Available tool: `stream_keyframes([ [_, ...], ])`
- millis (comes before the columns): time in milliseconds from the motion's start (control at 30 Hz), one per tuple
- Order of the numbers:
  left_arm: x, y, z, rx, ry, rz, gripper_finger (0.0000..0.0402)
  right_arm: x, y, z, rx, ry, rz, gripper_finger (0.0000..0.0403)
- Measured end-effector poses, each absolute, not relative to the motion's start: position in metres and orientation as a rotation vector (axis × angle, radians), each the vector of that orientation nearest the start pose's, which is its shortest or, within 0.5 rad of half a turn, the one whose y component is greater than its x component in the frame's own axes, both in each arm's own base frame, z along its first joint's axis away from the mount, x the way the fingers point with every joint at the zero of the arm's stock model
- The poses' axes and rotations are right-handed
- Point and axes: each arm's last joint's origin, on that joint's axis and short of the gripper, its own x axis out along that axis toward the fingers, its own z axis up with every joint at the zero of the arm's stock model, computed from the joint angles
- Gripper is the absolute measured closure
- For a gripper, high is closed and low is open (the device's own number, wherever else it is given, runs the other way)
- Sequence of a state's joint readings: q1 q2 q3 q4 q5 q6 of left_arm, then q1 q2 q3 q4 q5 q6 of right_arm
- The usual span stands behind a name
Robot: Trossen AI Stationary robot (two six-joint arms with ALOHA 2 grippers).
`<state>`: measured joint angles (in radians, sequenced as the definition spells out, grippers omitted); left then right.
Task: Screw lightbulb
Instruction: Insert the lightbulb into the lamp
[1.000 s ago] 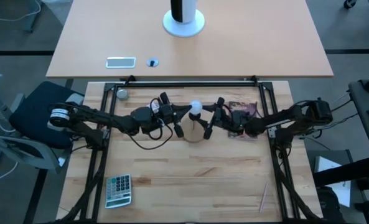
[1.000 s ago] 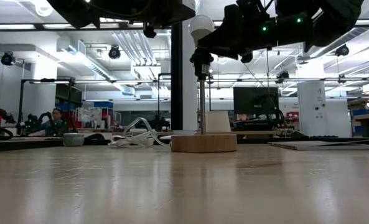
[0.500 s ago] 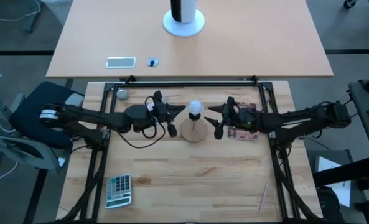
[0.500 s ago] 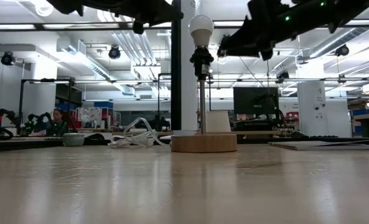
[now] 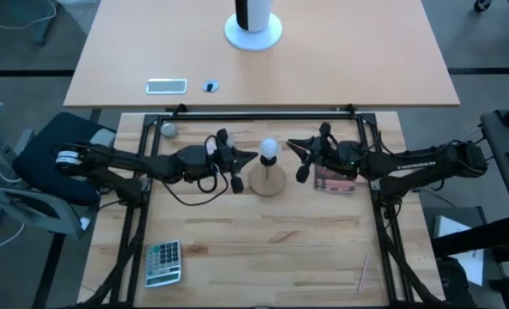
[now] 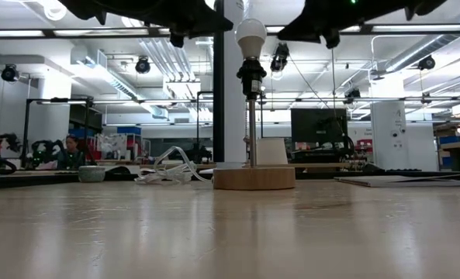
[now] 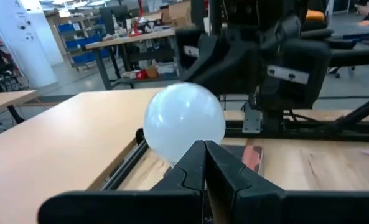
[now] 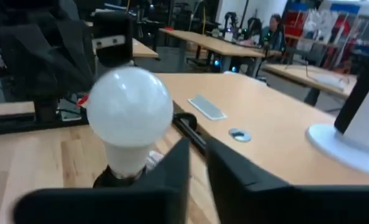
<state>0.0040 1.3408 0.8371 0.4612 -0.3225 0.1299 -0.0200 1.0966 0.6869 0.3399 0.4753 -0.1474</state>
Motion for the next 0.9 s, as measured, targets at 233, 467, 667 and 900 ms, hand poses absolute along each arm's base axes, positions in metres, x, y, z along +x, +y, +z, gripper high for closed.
stream_keyframes([
  [233,0.299,0.011,0.292,0.148,0.045,0.325,0.0401,0.257,-0.018,0.296,-0.199,0.130,-0.484,0.0380],
  [467,0.300,0.016,0.290,0.162,0.055,0.341,0.0401,0.261,-0.018,0.294,-0.204,0.150,-0.471,0.0399],
  [667,0.304,0.022,0.285,0.169,0.070,0.359,0.0401,0.261,-0.015,0.293,-0.205,0.152,-0.439,0.0400],
  [900,0.305,0.024,0.284,0.177,0.067,0.367,0.0402,0.261,-0.013,0.293,-0.197,0.160,-0.420,0.0401],
])
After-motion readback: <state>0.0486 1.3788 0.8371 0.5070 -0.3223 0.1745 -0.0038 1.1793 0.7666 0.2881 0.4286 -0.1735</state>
